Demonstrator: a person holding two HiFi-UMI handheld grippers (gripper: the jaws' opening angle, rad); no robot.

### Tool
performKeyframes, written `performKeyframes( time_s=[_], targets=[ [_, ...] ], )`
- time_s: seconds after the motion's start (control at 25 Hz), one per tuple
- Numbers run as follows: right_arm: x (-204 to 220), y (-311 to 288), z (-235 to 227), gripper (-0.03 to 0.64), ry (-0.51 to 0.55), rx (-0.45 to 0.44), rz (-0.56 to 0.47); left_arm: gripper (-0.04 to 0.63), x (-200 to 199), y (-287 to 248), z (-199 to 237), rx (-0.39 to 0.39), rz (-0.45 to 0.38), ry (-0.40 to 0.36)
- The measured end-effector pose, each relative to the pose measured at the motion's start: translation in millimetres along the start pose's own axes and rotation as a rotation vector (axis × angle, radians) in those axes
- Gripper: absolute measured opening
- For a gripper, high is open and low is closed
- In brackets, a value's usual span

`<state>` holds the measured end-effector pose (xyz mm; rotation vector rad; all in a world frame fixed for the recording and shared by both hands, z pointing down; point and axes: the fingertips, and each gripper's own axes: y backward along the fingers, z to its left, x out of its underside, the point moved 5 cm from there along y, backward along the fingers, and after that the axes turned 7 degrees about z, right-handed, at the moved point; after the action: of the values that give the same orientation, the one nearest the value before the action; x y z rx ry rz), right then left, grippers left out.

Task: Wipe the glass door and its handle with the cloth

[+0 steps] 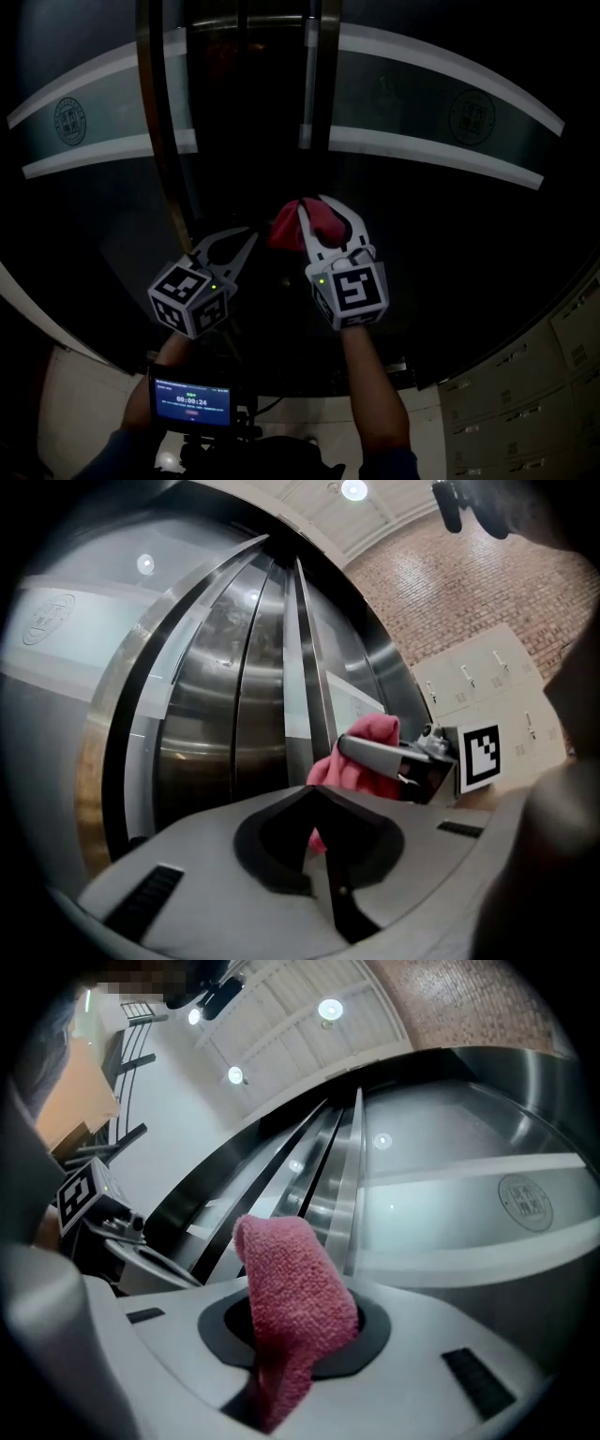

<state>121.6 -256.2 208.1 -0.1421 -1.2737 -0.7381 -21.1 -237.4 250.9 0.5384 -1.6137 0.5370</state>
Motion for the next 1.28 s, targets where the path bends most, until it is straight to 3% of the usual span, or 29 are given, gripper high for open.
performKeyframes(
  time_s=[0.2, 0.36, 0.68, 0.96, 1.12, 1.28],
  targets=[
    [41, 6, 8, 0.081, -0.072, -0.008, 0.089, 0.011, 10, -3, -6, 0.003, 0.023, 0.016],
    [36, 6, 12, 0.081, -0.062, -0.015, 0.081, 0.011, 11, -2, -10, 0.009, 0.032, -0.004],
    [-17, -23, 87, 0.081, -0.145, -0.195, -0.067, 0.011, -1, 39, 24, -0.100, -0.006, -0.016],
    [-37, -60, 165, 0.081, -0.165, -0.327, -0.066, 0.011, 5, 104, 72, -0.220, -0.004, -0.006],
    [-69, -89, 188, 0.081, -0.124, -0.367, -0.081, 0.011, 3, 139, 101, -0.268, -0.015, 0.003],
    [-148, -131, 174, 0.081, 0.006, -0.357, -0.179, 0.011, 2, 164, 121, -0.287, -0.017, 0.001]
  ],
)
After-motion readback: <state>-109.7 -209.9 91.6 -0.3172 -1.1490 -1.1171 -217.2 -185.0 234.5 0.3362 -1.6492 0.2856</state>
